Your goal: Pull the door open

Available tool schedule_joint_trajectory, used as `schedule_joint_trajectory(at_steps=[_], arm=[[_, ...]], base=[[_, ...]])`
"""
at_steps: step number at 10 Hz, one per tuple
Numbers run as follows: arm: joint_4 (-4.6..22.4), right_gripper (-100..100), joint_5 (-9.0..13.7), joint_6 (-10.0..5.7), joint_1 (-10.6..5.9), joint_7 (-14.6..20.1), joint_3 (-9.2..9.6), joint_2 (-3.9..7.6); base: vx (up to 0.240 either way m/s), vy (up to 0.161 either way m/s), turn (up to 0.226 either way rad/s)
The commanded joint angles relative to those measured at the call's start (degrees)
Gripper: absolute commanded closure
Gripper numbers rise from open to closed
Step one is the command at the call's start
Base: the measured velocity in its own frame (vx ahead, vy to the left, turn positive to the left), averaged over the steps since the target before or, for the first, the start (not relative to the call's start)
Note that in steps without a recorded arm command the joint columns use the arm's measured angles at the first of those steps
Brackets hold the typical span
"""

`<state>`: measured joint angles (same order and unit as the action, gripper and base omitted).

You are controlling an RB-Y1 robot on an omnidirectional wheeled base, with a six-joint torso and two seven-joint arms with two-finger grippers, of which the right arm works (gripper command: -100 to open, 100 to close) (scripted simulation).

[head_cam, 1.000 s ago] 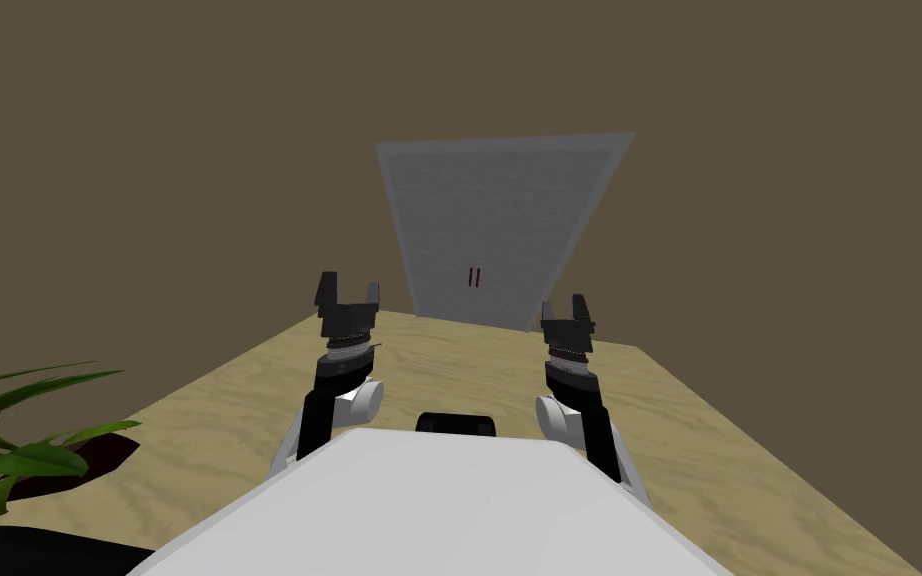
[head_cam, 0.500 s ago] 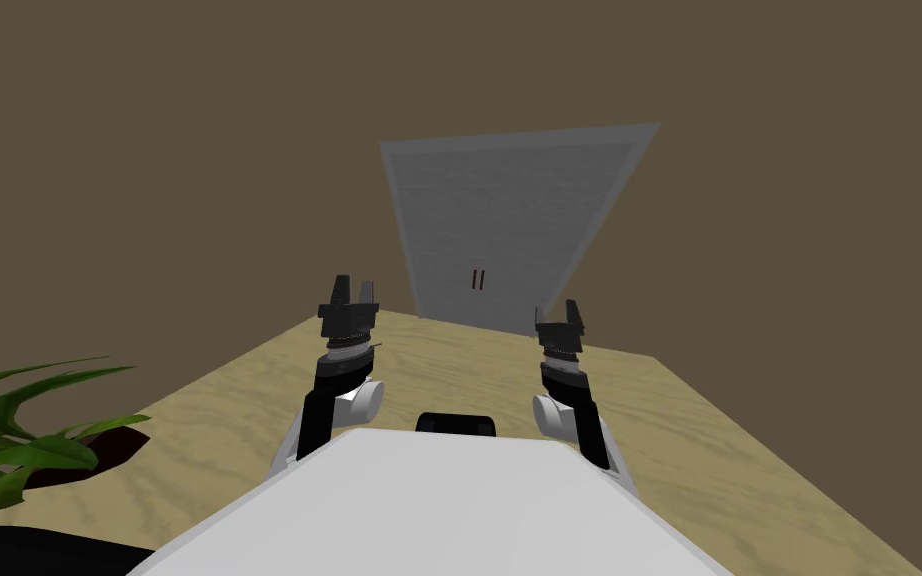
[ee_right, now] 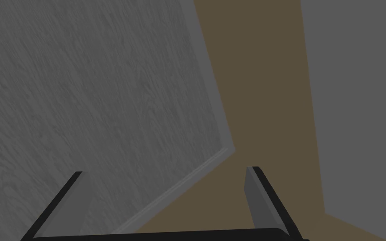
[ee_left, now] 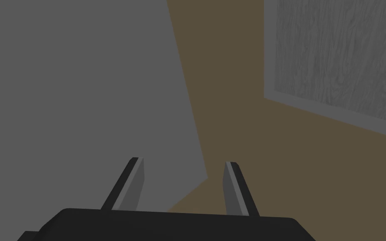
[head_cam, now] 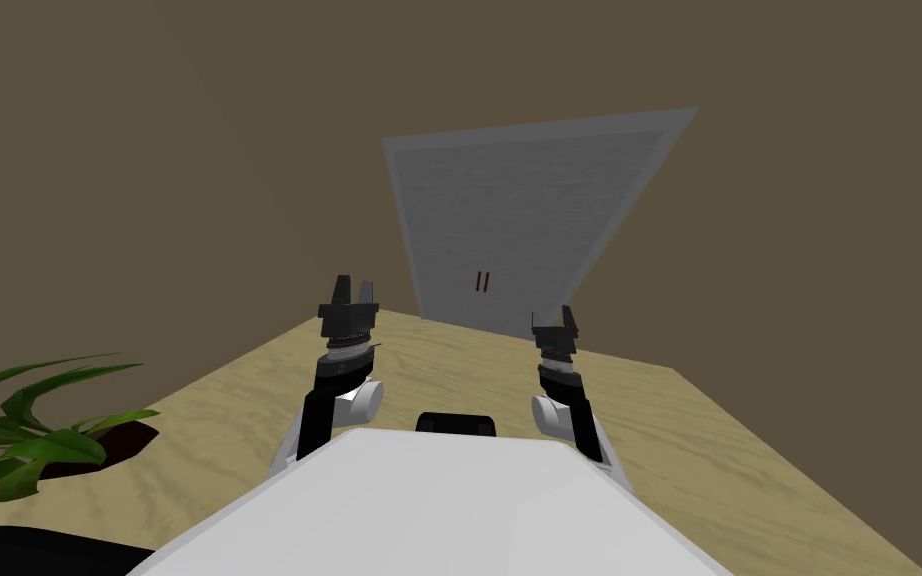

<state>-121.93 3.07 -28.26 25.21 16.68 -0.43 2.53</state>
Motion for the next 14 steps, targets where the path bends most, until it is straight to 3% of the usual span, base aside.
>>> schedule_joint_trajectory(at_steps=[1, 14], arm=[[1.9, -100, 0.8, -0.46, -0.66, 1.2, -0.14, 0.24], [18.7, -100, 8.8, -4.80, -5.06, 13.1, -1.77, 2.19]], base=[[0.082, -0.001, 0.052], [0.097, -0.010, 0.073]])
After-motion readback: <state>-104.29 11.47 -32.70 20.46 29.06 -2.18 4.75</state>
